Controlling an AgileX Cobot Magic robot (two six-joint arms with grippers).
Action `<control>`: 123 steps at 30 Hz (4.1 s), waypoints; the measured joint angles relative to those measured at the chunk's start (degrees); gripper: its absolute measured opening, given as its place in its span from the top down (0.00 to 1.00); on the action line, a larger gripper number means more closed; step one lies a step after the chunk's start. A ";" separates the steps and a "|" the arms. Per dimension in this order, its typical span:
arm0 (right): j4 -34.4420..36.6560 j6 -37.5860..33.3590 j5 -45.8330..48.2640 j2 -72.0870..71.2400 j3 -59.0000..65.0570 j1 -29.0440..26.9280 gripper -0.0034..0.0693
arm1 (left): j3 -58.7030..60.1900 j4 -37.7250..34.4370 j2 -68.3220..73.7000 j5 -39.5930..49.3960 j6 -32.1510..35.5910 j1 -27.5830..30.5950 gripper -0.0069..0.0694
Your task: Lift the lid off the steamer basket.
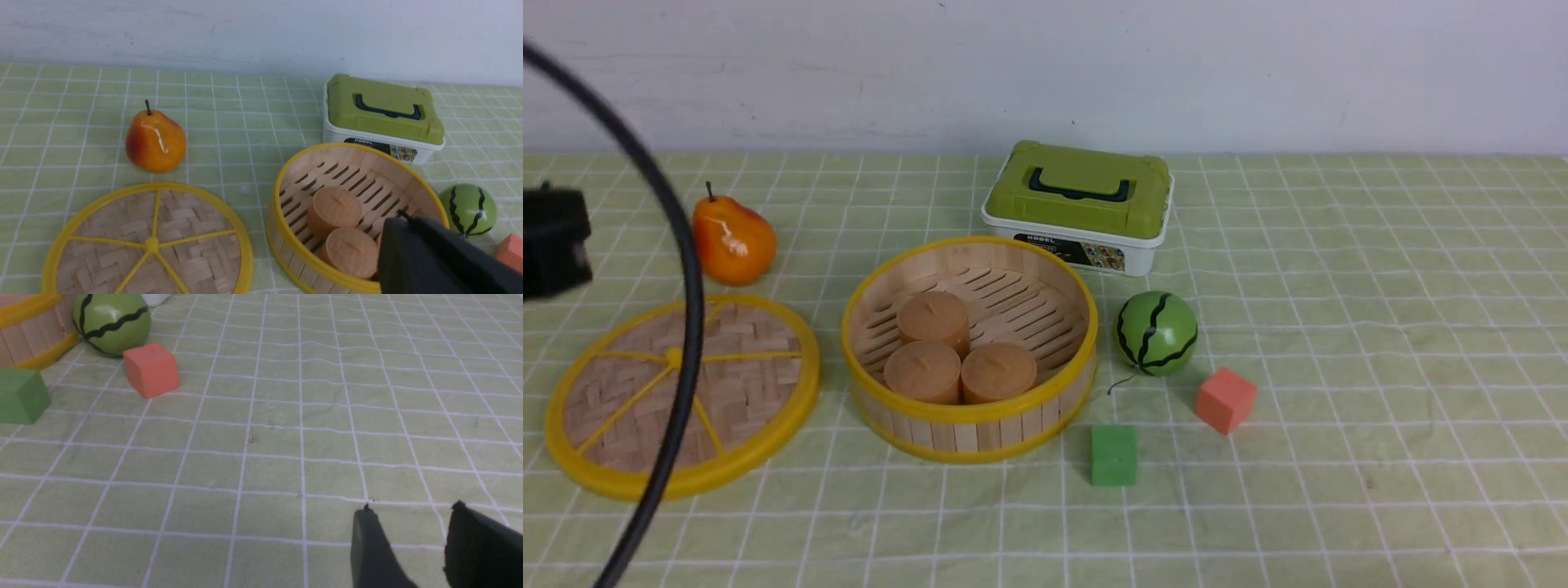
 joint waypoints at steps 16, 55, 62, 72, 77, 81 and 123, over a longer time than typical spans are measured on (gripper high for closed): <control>0.00 0.00 0.00 0.00 0.00 0.00 0.62 | 19.88 1.31 -9.79 -1.13 -0.68 0.07 0.93; 0.00 0.00 0.00 0.00 0.00 0.00 0.62 | 47.23 -8.04 -42.27 -3.45 17.07 11.77 0.93; 0.00 0.00 0.00 0.00 0.00 0.00 0.62 | 47.23 -8.14 -42.27 -3.45 17.07 11.77 0.93; 0.00 0.00 0.00 0.00 0.00 0.00 0.62 | 47.23 -8.18 -42.27 -3.40 17.07 11.77 0.93; 0.00 0.00 0.00 0.00 0.00 0.00 0.62 | 47.23 -8.18 -42.27 -3.33 17.07 11.77 0.93; 0.00 0.00 0.00 0.00 0.00 0.00 0.62 | 47.23 -8.18 -42.27 -3.26 17.07 11.77 0.93; 0.00 0.00 0.00 0.00 0.00 0.00 0.62 | 47.23 -8.18 -42.27 -3.07 17.07 11.77 0.90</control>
